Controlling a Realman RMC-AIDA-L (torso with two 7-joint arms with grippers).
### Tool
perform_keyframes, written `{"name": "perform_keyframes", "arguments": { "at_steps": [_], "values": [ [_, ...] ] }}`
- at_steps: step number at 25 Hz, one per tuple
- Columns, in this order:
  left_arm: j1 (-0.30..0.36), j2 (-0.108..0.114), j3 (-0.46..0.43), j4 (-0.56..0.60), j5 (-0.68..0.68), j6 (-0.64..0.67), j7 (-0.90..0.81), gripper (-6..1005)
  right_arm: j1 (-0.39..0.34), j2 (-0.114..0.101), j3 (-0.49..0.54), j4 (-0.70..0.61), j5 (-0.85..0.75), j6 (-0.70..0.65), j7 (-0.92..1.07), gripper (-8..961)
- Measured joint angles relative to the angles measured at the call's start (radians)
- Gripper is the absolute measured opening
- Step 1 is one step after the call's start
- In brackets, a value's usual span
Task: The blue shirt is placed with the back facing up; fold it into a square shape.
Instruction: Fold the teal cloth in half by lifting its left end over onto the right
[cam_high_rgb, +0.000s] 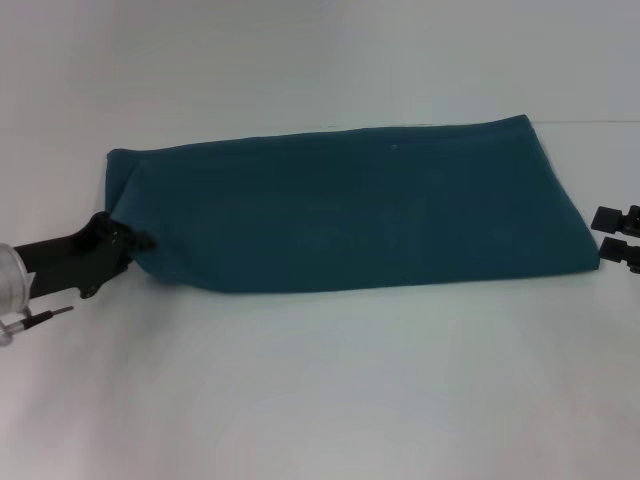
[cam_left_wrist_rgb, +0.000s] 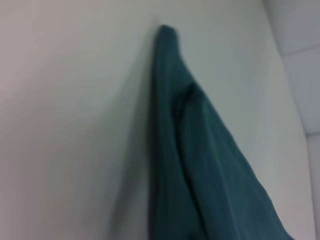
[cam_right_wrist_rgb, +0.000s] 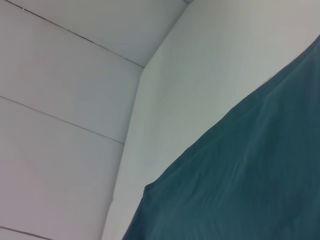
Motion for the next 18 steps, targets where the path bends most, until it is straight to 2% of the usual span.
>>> {"name": "perform_keyframes", "arguments": {
  "at_steps": [4,6,10,14,18],
  "values": [
    [0.015,0.009,0.001,0.053,0.005,0.039,0.091,47,-0.004,-0.002,0.000,-0.006,-0.001,0.014,-0.001,734],
    [0.037,0.007,0.002,0.099,0.005,0.041,0.124,36,-0.007,-0.003,0.000,-0.009,-0.004,0.032,-0.002,734],
    [0.074,0.002,0.001,0.156,0.007,0.027,0.138,36,-0.011,-0.004,0.001,-0.006,-0.004,0.048,-0.002,735],
    [0.109,0.008,-0.011,0.185,0.027,0.015,0.133,36,-0.011,-0.004,0.002,-0.003,-0.004,0.048,-0.001,735],
    [0.122,0.012,-0.068,0.194,0.090,0.004,0.130,36,-0.009,-0.004,0.002,-0.002,-0.003,0.052,-0.001,735]
  ]
}}
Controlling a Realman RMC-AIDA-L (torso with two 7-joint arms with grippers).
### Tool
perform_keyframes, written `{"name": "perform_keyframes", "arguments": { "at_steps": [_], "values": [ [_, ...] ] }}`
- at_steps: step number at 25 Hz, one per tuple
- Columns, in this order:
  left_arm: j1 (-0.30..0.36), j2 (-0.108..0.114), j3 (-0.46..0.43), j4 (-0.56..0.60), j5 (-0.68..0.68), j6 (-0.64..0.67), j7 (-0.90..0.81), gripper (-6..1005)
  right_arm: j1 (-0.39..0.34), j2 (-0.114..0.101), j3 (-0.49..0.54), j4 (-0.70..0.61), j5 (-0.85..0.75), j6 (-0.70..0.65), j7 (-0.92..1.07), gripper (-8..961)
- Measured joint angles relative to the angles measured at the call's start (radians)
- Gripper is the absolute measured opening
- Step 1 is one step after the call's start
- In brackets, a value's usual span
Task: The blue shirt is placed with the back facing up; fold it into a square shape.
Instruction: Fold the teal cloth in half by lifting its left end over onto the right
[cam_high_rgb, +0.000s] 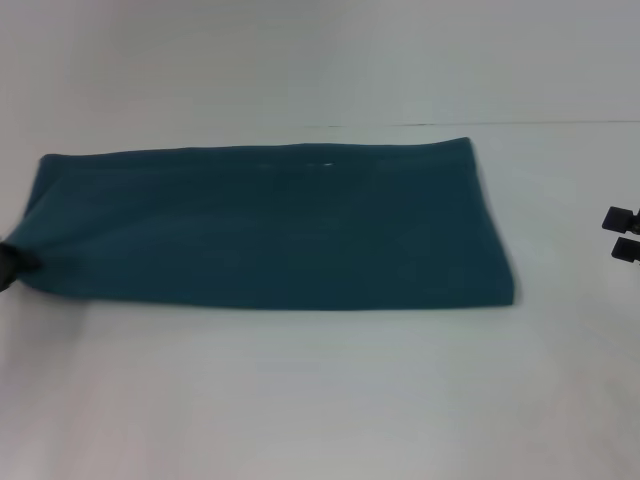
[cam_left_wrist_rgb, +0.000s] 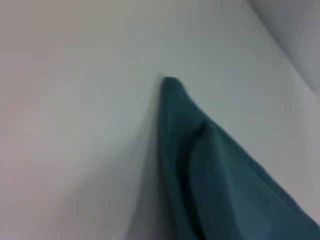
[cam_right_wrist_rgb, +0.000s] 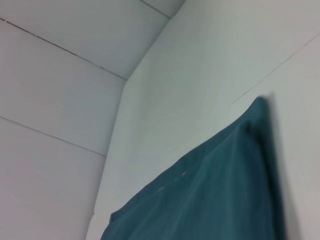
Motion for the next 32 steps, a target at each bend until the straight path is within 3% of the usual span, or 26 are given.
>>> {"name": "perform_keyframes", "arguments": {
  "at_steps": [7,13,22,27,32],
  "values": [
    [0.012,0.002,-0.054,0.009,0.031,-0.010,0.003,37,-0.002,0.000,0.002,0.000,0.001,0.012,0.000,734],
    [-0.010,0.002,-0.054,0.005,-0.116,0.091,0.082,37,0.003,0.001,-0.001,0.000,-0.001,0.013,0.000,735],
    [-0.116,0.011,-0.045,0.002,-0.211,0.252,0.079,36,0.008,0.007,-0.008,0.000,-0.004,0.014,0.000,735],
    [-0.204,-0.015,0.033,-0.004,-0.212,0.268,0.078,38,0.008,0.010,-0.008,0.000,-0.004,0.014,-0.001,735],
    [-0.278,-0.064,0.125,-0.005,-0.214,0.258,0.078,42,0.009,0.011,-0.009,0.001,-0.004,0.014,0.000,735]
  ]
}}
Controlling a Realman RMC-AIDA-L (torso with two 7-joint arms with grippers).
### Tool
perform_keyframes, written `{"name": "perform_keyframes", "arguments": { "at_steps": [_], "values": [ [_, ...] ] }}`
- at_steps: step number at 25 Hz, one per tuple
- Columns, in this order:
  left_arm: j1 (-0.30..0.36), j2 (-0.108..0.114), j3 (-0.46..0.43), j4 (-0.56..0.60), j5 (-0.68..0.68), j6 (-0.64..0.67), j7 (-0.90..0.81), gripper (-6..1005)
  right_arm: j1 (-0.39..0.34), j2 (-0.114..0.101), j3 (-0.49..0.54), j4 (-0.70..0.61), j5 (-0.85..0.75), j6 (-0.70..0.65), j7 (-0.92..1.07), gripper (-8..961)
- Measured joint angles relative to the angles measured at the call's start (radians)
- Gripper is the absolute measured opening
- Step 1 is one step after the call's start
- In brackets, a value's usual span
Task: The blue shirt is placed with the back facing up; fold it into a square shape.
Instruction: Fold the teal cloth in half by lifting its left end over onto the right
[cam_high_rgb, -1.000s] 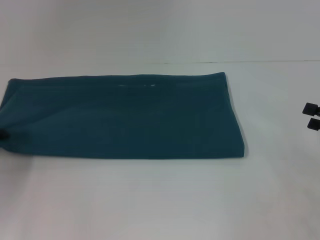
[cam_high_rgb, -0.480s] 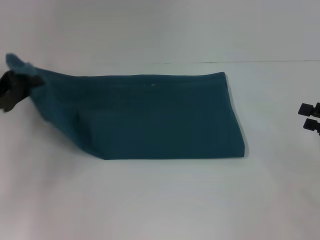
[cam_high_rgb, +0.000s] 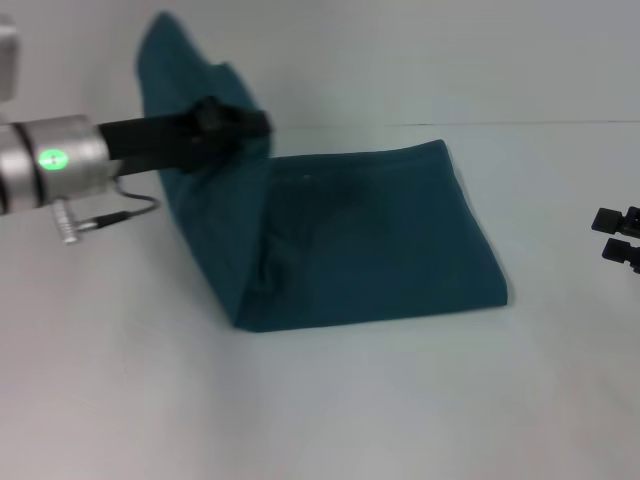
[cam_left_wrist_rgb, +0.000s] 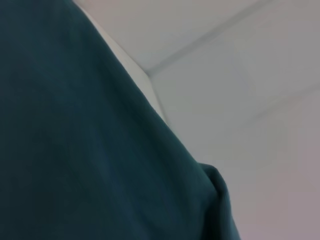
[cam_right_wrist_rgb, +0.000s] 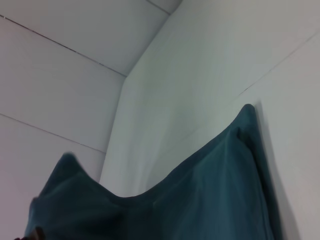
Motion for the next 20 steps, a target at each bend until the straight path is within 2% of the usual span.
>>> {"name": "perform_keyframes", "arguments": {
  "at_steps": [2,5,11,15,20],
  "values": [
    [-0.027,-0.025,0.033,0.001,0.000,-0.006,0.003,44,0.000,0.001,0.000,0.000,0.000,0.000,0.000,735],
    [-0.066,-0.041,0.127,-0.024,-0.015,-0.050,0.007,46,0.000,0.002,-0.002,0.001,0.000,0.000,0.000,734],
    [-0.149,-0.046,0.379,-0.153,-0.093,-0.215,0.024,50,0.000,0.003,-0.014,0.009,0.000,0.001,-0.003,734],
    [-0.190,-0.048,0.502,-0.218,-0.142,-0.326,0.035,53,0.000,0.004,-0.017,0.020,-0.001,0.003,-0.011,734],
    [-0.204,-0.051,0.611,-0.231,-0.174,-0.375,0.034,57,-0.007,0.004,-0.025,0.024,-0.001,0.003,-0.013,735]
  ]
}}
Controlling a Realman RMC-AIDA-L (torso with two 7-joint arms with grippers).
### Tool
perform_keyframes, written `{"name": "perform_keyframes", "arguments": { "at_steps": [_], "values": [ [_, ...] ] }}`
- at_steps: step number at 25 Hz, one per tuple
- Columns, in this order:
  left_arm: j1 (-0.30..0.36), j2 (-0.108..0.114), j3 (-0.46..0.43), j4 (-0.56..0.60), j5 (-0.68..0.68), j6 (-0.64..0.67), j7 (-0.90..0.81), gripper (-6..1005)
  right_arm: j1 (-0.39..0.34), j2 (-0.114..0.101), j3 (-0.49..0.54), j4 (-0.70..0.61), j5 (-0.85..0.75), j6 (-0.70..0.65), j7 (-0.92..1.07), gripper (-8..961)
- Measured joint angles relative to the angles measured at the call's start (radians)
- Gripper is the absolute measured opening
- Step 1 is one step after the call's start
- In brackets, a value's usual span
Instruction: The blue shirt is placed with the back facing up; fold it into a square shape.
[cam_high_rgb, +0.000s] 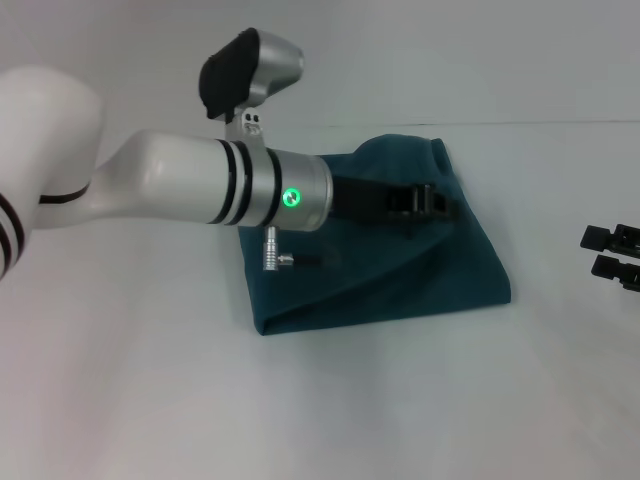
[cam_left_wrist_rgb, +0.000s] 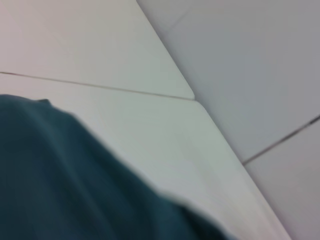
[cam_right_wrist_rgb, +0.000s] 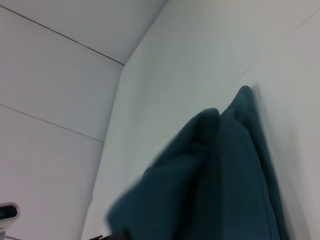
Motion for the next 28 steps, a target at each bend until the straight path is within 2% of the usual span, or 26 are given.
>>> {"name": "perform_keyframes", "arguments": {
  "at_steps": [1,5,9,12,13,14,15,16,18,20,23,26,28],
  "values": [
    [0.000,-0.001,0.023,0.004,-0.009,-0.002,0.001,58,-0.001,0.000,0.000,0.000,0.000,0.000,0.000,735],
    [0.001,-0.001,0.086,0.026,-0.041,-0.003,0.004,193,-0.004,0.000,-0.001,0.000,0.000,0.001,-0.001,735],
    [0.043,0.006,0.065,0.091,-0.101,0.088,0.017,326,-0.004,-0.002,-0.006,0.000,-0.001,0.000,-0.002,734],
    [0.144,0.010,-0.021,0.197,-0.157,0.178,0.022,425,-0.003,-0.008,-0.017,0.000,-0.004,-0.004,-0.002,734],
    [0.197,0.012,-0.072,0.230,-0.178,0.202,0.000,458,-0.001,-0.009,-0.021,0.000,-0.007,-0.004,-0.002,735],
    [0.237,0.021,-0.115,0.239,-0.184,0.219,-0.032,491,0.002,-0.011,-0.024,0.000,-0.011,-0.005,-0.002,735],
    [0.281,0.041,-0.170,0.230,-0.180,0.250,-0.087,520,0.004,-0.012,-0.026,0.000,-0.016,-0.004,-0.002,735],
    [0.281,0.041,-0.170,0.230,-0.180,0.250,-0.087,549,0.008,-0.014,-0.027,-0.002,-0.024,-0.002,0.000,735],
    [0.318,0.068,-0.240,0.200,-0.162,0.300,-0.128,607,0.020,-0.018,-0.028,-0.007,-0.044,0.003,0.006,735],
    [0.352,0.082,-0.325,0.182,-0.135,0.357,-0.137,665,0.043,-0.023,-0.028,-0.009,-0.070,0.010,0.016,735],
    [0.395,0.083,-0.428,0.195,-0.098,0.421,-0.127,783,0.094,-0.027,-0.029,-0.011,-0.121,0.039,0.039,734],
    [0.424,0.082,-0.477,0.205,-0.081,0.449,-0.107,917,0.165,-0.028,-0.036,-0.012,-0.176,0.095,0.072,734],
    [0.435,0.080,-0.489,0.205,-0.074,0.453,-0.093,935,0.217,-0.025,-0.050,-0.012,-0.208,0.150,0.105,734]
  ]
}}
